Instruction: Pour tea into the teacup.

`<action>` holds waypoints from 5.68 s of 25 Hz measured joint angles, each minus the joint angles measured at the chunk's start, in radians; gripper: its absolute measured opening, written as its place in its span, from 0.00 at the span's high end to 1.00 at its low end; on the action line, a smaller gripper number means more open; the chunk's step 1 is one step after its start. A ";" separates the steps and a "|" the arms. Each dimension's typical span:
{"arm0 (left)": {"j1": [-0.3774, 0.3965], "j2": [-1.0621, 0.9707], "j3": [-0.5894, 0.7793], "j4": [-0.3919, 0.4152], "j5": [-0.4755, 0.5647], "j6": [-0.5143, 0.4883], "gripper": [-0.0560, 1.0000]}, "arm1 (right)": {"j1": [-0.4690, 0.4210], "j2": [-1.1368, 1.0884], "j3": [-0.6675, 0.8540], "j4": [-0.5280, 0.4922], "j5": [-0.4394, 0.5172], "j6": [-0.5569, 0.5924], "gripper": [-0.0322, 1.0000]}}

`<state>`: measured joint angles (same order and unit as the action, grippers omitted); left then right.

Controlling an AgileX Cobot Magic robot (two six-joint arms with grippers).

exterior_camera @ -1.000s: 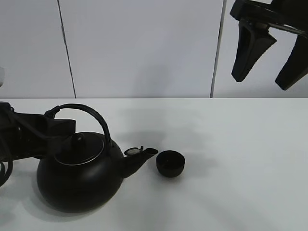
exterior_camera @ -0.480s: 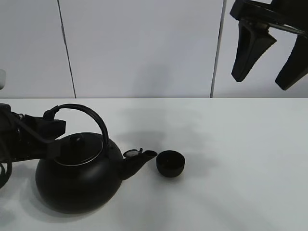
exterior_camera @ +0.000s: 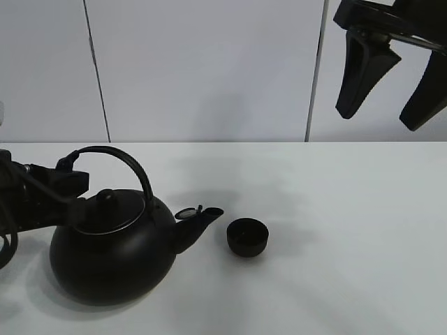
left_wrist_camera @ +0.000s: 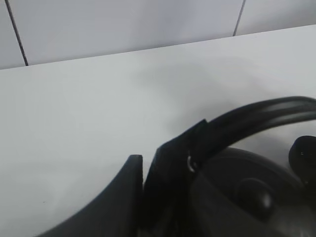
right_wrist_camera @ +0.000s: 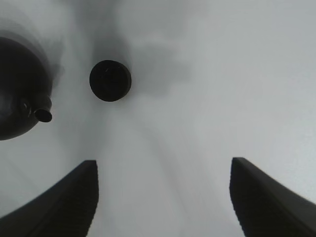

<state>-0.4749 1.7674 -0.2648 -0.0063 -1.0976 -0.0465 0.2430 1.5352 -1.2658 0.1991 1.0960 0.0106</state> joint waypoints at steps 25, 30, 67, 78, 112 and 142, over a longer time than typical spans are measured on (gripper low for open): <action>-0.067 -0.091 -0.145 -0.017 0.075 0.003 0.83 | 0.000 0.000 0.000 0.026 0.000 0.000 0.47; -0.118 -0.091 -0.226 -0.065 0.169 0.023 0.84 | 0.000 0.000 0.000 0.028 0.000 0.000 0.47; -0.119 0.045 -0.261 -0.164 0.162 0.217 0.84 | 0.000 0.000 0.000 0.029 -0.045 -0.011 0.47; -0.119 0.046 -0.261 -0.227 0.184 0.296 0.84 | 0.000 0.000 0.000 0.029 -0.045 -0.011 0.47; -0.119 0.046 -0.330 -0.231 0.289 0.488 0.84 | 0.000 0.000 0.000 0.029 -0.047 -0.011 0.47; -0.119 0.045 -0.363 -0.229 0.326 0.588 0.85 | 0.000 0.000 0.000 0.029 -0.048 -0.011 0.47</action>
<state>-0.5939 1.8126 -0.6281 -0.2354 -0.7718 0.5416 0.2430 1.5352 -1.2658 0.2279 1.0479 0.0000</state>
